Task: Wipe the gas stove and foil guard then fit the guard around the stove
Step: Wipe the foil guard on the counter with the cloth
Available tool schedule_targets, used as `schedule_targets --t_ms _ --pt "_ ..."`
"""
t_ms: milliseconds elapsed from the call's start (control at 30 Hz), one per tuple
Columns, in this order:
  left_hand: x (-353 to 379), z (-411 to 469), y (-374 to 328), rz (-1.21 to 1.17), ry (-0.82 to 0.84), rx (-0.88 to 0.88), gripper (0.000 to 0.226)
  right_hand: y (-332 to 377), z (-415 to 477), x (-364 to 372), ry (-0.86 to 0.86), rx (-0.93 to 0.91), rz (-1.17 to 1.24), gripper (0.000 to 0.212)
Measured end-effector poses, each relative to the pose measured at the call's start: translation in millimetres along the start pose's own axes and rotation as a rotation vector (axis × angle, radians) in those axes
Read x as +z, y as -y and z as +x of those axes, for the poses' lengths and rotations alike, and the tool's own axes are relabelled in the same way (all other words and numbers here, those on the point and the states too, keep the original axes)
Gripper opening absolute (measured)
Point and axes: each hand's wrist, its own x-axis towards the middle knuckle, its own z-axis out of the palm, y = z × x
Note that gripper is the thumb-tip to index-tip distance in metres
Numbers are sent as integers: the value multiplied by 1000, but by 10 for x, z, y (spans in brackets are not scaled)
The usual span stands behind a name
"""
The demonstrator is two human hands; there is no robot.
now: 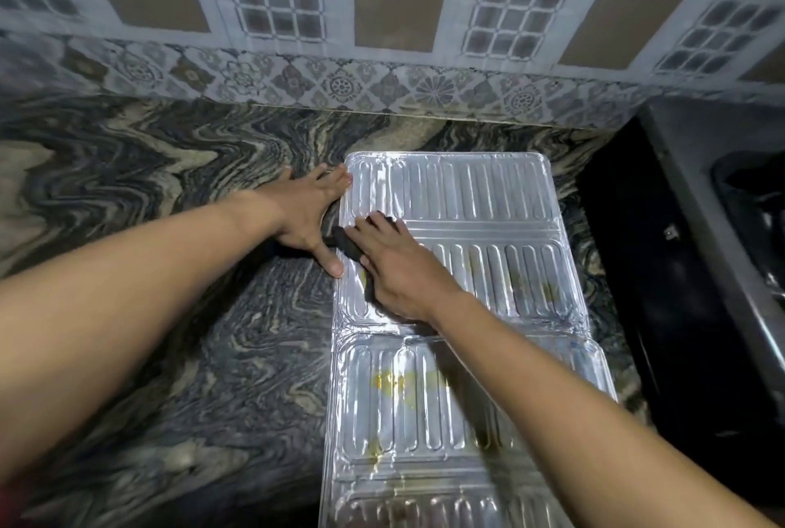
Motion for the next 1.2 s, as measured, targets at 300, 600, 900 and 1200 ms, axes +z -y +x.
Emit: schedule_targets --t_ms 300,600,900,1200 --pt "-45 -20 -69 15 29 -43 164 -255 -636 -32 -35 203 123 54" --pt "-50 -219 -323 84 -45 -89 143 -1021 -1137 -283 -205 572 71 50" --pt "466 -881 -684 51 72 -70 150 -1009 -1194 -347 -93 528 -1 50" --pt "557 -820 -655 42 52 -70 153 -1031 -1317 -505 -233 544 62 55"
